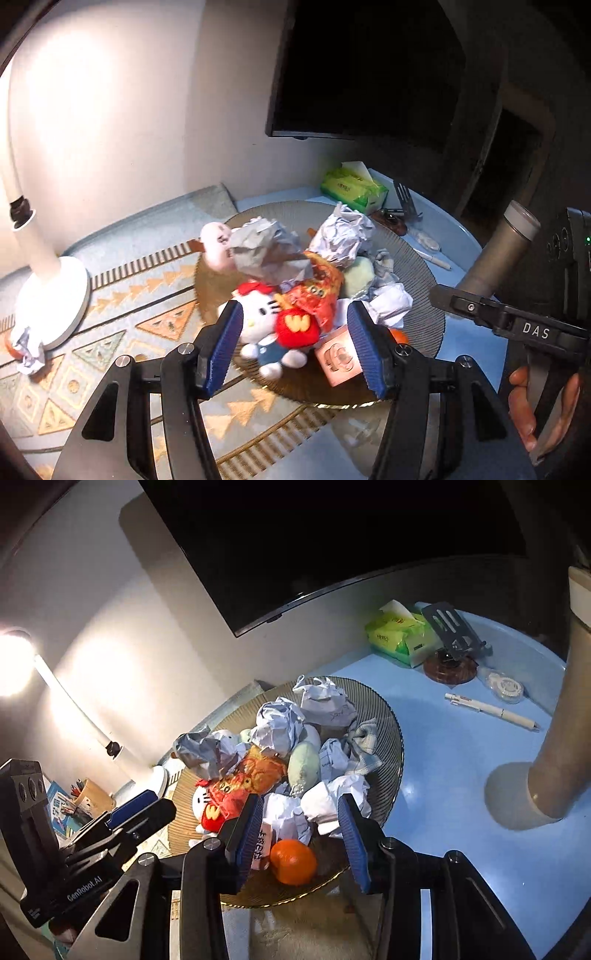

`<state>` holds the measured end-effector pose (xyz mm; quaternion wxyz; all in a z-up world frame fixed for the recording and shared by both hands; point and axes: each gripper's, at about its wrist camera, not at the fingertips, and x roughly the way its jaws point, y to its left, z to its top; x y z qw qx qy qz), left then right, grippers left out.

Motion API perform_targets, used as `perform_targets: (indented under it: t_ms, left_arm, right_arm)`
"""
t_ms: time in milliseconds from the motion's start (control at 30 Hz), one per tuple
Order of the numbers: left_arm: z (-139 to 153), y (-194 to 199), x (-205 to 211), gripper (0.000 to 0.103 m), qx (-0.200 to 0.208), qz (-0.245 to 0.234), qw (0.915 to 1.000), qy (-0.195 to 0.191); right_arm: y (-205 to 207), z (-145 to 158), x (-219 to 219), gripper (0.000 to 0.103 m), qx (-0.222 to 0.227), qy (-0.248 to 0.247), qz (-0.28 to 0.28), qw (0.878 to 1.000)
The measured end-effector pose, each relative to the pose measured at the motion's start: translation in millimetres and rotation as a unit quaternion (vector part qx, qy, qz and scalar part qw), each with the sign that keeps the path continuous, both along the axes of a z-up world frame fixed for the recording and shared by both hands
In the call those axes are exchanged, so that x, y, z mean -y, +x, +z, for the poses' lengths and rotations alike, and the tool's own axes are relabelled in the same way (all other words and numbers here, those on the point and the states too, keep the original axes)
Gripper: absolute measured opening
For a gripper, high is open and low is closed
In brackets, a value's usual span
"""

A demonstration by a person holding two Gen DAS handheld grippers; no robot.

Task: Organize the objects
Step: 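Carry the pink box and orange over the amber bowl and open both tools, then move both open tools back toward the lamp base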

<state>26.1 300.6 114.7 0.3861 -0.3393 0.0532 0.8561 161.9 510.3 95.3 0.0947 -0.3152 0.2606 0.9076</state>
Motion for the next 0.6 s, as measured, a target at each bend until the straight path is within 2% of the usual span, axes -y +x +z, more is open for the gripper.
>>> perform_targets:
  t_ms: [200, 233, 267, 333, 400, 533, 600]
  left_arm:
    - [24.0, 3.5, 90.5, 0.057, -0.021, 0.068, 0.9975, -0.001]
    - [30.8, 5.1, 109.4, 0.067, -0.027, 0.082, 0.9963, 0.003]
    - [37.7, 8.3, 130.0, 0.081, -0.036, 0.098, 0.9945, 0.010]
    - [52.5, 18.3, 173.8, 0.089, -0.070, 0.136, 0.9881, 0.020]
    - [62.9, 23.3, 207.4, 0.089, -0.095, 0.172, 0.9806, 0.003]
    - [59.2, 21.3, 257.0, 0.091, -0.109, 0.247, 0.9620, -0.040]
    - [43.5, 15.9, 276.2, 0.092, -0.094, 0.267, 0.9580, -0.049]
  right_arm:
    - [2.1, 14.4, 50.1, 0.041, -0.023, 0.002, 0.075, 0.997]
    - [0.8, 18.5, 63.1, 0.041, -0.028, 0.005, 0.093, 0.995]
    - [-0.7, 22.1, 77.0, 0.042, -0.034, 0.007, 0.112, 0.993]
    - [-6.8, 29.3, 106.9, 0.043, -0.045, 0.009, 0.155, 0.987]
    - [-15.1, 31.0, 137.8, 0.045, -0.050, 0.014, 0.190, 0.980]
    - [-40.2, 13.1, 194.6, 0.049, -0.030, 0.000, 0.241, 0.970]
    - [-54.3, -2.8, 218.2, 0.049, -0.013, -0.015, 0.260, 0.966]
